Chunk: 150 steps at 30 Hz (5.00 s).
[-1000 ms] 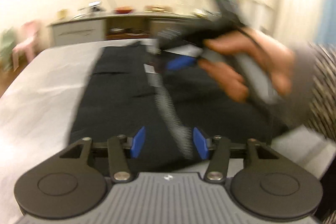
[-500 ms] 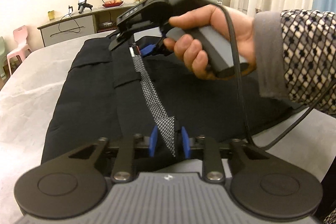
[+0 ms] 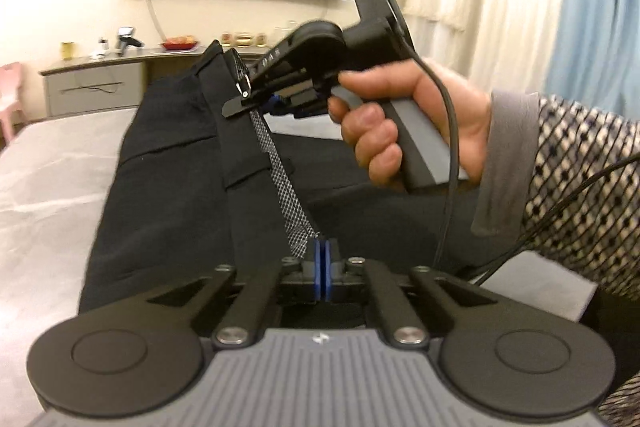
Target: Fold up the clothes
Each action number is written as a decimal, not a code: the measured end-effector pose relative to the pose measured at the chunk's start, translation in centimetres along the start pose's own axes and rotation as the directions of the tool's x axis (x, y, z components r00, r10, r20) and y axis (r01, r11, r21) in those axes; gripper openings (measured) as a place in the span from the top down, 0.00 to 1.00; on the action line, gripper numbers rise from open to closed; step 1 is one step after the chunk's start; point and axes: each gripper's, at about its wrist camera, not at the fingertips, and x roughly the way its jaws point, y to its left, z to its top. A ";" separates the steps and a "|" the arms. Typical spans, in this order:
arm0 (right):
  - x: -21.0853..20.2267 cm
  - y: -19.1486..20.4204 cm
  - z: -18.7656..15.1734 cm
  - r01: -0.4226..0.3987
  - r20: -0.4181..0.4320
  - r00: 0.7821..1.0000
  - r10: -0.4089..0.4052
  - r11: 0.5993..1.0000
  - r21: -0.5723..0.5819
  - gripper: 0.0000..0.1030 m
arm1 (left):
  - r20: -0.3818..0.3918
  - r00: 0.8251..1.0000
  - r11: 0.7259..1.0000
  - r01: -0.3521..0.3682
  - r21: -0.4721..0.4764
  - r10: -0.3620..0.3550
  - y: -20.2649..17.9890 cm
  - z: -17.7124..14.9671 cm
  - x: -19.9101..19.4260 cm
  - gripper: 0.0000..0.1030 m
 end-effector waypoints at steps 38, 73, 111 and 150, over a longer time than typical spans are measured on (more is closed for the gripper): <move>13.6 6.2 1.9 0.294 -0.150 0.911 -0.384 0.860 -0.417 0.47 | -0.218 0.943 0.949 -0.285 -0.134 0.252 8.7 -1.5 4.3 0.85; -5.5 -1.8 -7.0 0.297 -0.045 0.946 -0.322 0.912 -0.282 0.52 | -0.182 0.975 0.992 -0.128 0.010 0.128 2.6 -1.5 8.2 0.83; -35.8 -17.2 -20.8 0.488 0.322 0.773 -0.546 0.837 0.247 0.13 | -0.330 0.943 0.998 0.036 -0.051 -0.051 -24.6 9.5 30.8 0.97; -32.8 -10.6 -22.3 0.515 0.447 0.806 -0.388 0.832 -0.206 0.69 | -0.332 0.942 0.978 0.103 0.179 -0.038 -25.1 15.2 28.7 0.95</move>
